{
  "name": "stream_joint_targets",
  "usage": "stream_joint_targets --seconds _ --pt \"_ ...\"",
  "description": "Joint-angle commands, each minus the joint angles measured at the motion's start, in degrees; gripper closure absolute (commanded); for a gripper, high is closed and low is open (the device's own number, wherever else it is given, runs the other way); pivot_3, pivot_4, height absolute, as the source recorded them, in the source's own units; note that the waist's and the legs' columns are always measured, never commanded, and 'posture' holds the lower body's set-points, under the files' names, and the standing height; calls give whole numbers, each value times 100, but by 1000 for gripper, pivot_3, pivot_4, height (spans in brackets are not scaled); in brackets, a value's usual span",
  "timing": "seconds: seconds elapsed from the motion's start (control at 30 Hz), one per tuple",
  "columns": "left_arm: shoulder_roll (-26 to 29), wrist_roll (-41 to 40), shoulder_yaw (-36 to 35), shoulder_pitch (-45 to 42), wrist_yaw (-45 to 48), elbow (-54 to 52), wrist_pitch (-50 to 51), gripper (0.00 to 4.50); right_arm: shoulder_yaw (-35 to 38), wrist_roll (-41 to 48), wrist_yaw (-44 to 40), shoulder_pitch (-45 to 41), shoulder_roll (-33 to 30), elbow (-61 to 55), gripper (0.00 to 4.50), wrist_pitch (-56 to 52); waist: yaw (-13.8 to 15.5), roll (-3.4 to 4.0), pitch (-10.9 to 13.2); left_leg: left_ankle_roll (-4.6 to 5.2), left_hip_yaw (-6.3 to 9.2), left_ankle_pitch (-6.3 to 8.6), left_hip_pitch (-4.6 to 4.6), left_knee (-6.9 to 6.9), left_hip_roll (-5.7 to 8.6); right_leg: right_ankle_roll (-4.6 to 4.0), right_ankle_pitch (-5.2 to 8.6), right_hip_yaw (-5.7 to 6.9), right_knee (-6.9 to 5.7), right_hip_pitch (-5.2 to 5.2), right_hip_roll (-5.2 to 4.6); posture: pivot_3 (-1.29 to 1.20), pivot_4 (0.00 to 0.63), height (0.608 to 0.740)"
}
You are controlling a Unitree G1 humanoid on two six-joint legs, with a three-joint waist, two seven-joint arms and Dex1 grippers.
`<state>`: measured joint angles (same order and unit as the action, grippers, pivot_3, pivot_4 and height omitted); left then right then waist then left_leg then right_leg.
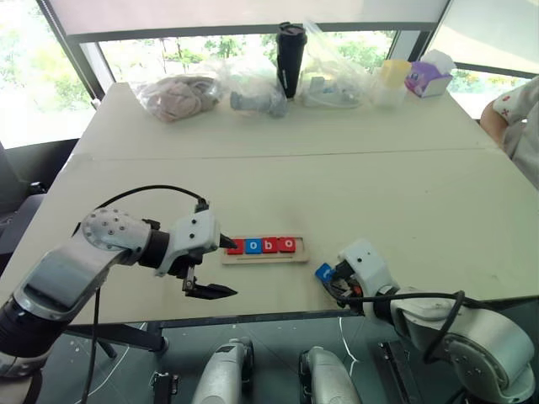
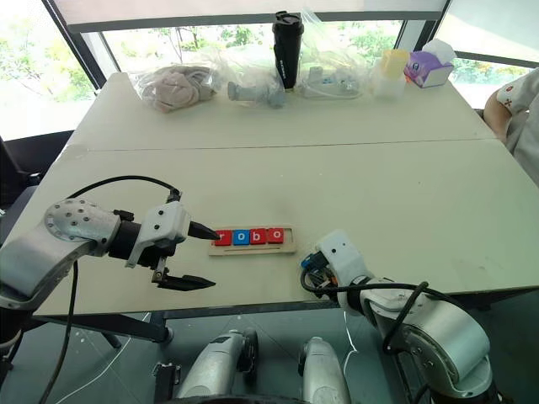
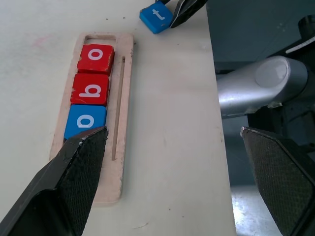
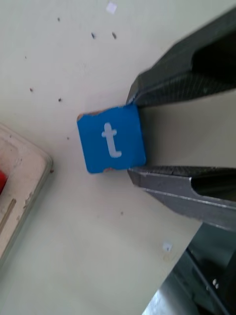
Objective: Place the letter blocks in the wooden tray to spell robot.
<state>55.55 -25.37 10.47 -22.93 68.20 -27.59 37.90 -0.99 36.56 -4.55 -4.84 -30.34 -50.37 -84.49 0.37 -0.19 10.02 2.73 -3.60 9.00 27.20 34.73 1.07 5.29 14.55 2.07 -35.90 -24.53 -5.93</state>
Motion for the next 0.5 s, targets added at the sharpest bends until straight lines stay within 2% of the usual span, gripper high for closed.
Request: stream_joint_targets --seconds 0.03,0.1,0.2,0.27,0.43,0.5 --pt "-18 48 -25 -22 -24 -23 -72 0 -86 -69 -243 -112 -195 -45 3407 105 -7 0 0 0 -1 0 0 -1 0 0 0 0 0 -2 0 0 150 740" --pt "-20 78 -20 -17 -8 35 -118 0 -52 -150 -559 -276 -423 -11 3407 622 -7 1 0 0 -7 0 5 -2 -1 0 0 -1 -1 0 0 0 150 740" --pt "24 206 17 2 81 201 -280 0 -260 -702 -1821 -542 -1485 328 3407 2366 -4 12 7 1 -14 -1 9 7 -1 0 0 -2 -2 2 -1 0 150 740" --pt "4 258 36 -33 107 289 -341 0 -233 -860 -2739 -686 -1869 921 3407 3412 5 5 6 3 -16 0 8 15 -1 0 0 0 3 4 -1 0 150 740" --pt "1 327 48 -40 133 352 -441 0 -540 -1169 -4370 -1265 -2005 2475 3407 5143 22 2 7 14 -14 7 8 30 -3 1 -1 3 12 15 0 0 150 740" --pt "12 339 35 -27 146 356 -465 0 -723 -1370 -4770 -1435 -1999 2894 3407 5567 28 2 7 19 -15 8 10 37 -3 1 -1 2 11 20 -1 0 150 740"
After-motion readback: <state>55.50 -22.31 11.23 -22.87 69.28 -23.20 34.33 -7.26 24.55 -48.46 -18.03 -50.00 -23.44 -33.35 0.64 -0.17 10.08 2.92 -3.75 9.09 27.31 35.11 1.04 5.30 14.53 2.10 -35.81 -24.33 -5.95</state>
